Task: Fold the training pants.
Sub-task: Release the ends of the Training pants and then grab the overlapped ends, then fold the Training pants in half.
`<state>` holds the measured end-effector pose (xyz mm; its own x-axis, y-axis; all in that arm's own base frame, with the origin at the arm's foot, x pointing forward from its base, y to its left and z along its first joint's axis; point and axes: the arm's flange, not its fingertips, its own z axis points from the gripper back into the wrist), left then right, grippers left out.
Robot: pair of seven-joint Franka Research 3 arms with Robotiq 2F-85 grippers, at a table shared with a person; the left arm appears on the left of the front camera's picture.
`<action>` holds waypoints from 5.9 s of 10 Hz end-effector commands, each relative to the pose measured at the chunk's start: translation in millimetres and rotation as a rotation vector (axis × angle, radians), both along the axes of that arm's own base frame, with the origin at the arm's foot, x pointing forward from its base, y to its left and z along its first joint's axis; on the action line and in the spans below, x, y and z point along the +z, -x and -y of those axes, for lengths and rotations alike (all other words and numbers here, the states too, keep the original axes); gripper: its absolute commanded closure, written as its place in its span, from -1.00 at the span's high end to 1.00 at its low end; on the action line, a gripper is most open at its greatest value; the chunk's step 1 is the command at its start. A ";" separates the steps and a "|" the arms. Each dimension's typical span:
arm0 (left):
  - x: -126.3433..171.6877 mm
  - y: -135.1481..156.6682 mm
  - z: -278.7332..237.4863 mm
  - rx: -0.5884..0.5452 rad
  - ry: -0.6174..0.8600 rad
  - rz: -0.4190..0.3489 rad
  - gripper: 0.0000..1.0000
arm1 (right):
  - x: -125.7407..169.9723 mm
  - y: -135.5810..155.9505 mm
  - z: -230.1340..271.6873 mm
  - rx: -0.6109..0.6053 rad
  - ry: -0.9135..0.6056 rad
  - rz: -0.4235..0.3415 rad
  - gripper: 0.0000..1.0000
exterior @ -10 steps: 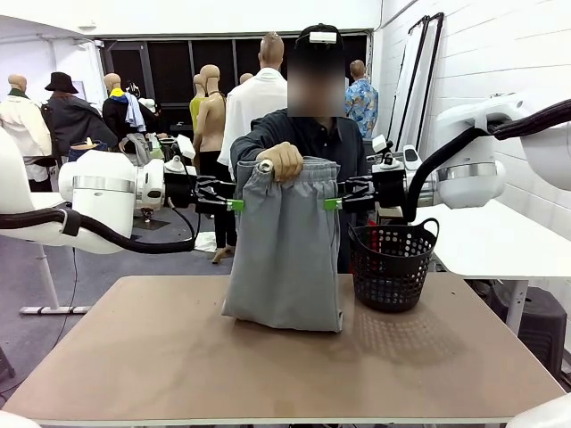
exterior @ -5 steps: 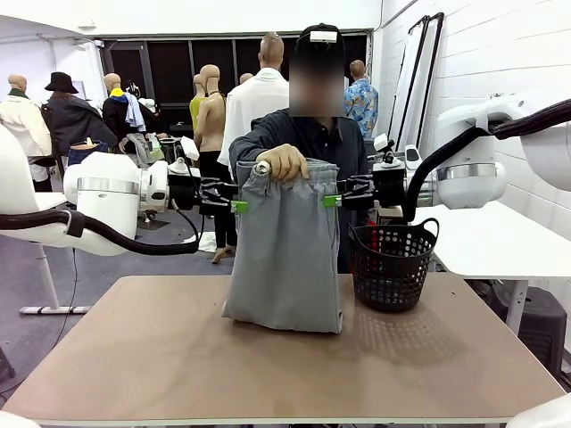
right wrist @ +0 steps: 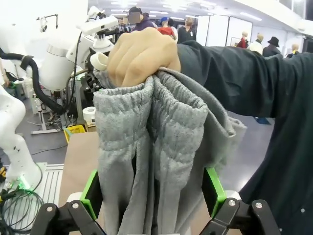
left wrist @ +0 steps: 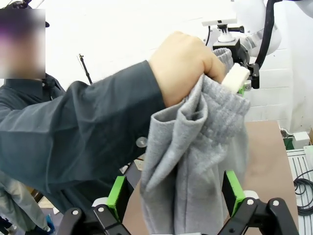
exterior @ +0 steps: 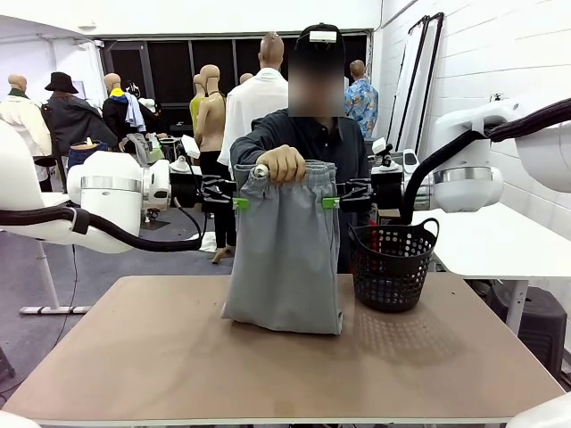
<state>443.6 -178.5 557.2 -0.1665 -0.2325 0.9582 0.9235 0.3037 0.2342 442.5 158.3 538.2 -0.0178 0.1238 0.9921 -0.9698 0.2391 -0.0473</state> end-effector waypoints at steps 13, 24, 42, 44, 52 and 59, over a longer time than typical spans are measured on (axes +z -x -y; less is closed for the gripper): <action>-6.6 -19.3 14.9 -0.145 -0.003 0.019 1.00 | -4.3 -6.7 -3.9 0.188 -0.029 -0.067 1.00; -7.8 -16.2 22.7 -0.310 0.008 -0.042 1.00 | -9.1 -5.0 -34.4 0.202 -0.030 -0.079 1.00; -19.0 -58.9 62.5 -0.250 0.081 -0.160 -0.99 | -5.5 -35.3 -43.7 0.116 -0.124 -0.061 -0.99; -18.1 -58.5 63.0 -0.247 0.088 -0.151 -1.00 | -3.6 -37.8 -42.2 0.138 -0.124 -0.079 -1.00; -23.8 -87.0 58.5 -0.219 -0.125 -0.269 -1.00 | -7.1 -43.3 -41.5 0.172 -0.001 -0.076 -1.00; -21.7 -62.9 56.6 -0.208 0.094 -0.156 -1.00 | -8.8 -37.2 -41.2 0.157 -0.058 -0.087 -1.00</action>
